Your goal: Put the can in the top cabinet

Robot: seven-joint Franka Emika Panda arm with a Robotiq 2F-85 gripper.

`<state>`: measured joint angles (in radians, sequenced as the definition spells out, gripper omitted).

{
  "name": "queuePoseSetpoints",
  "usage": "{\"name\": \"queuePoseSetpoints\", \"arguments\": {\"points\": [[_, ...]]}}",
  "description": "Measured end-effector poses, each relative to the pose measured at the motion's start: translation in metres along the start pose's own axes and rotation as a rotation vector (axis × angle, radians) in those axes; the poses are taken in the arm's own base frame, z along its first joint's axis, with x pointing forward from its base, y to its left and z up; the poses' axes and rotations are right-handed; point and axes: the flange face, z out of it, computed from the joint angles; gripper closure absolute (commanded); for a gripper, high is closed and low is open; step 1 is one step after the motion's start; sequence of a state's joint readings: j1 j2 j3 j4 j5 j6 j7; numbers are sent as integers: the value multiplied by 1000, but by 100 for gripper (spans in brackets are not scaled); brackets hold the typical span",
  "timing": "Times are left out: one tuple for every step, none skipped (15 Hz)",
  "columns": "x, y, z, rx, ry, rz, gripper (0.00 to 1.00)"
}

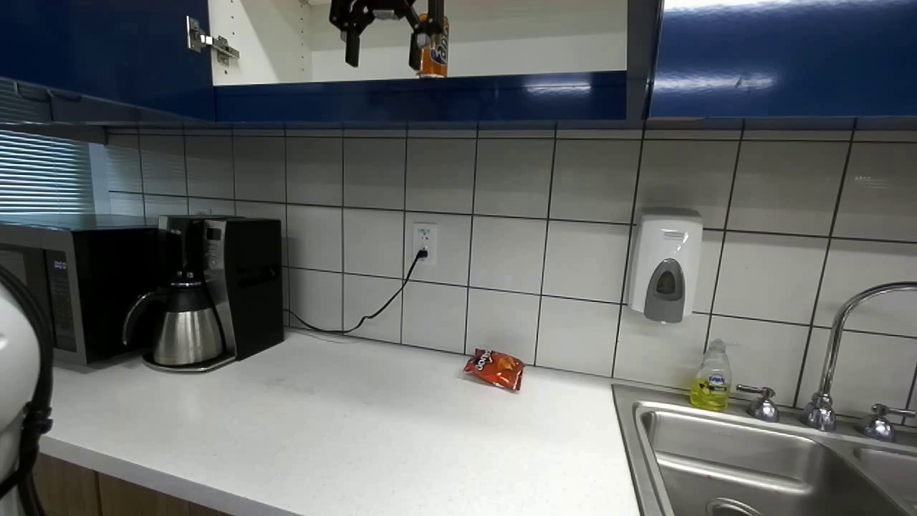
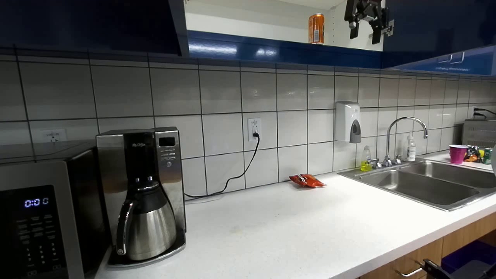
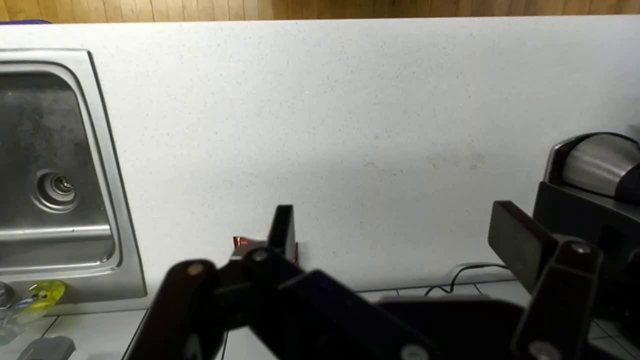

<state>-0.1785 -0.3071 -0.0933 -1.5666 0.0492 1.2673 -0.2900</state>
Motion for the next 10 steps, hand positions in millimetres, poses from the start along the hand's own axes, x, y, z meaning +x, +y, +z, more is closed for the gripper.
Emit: {"name": "queuePoseSetpoints", "arguments": {"points": [[-1, 1, 15, 2, -15, 0, 0], [-2, 3, 31, 6, -30, -1, 0], [-3, 3, 48, 9, -44, -2, 0], [-4, 4, 65, 10, -56, -4, 0], [-5, 4, 84, 9, -68, -5, 0], [-7, 4, 102, 8, -77, -7, 0], [-10, 4, 121, 7, -86, -10, 0], [-14, 3, 139, 5, -95, -13, 0], [-18, 2, 156, 6, -105, -15, 0], [-22, 1, 166, 8, -109, -17, 0]]}}
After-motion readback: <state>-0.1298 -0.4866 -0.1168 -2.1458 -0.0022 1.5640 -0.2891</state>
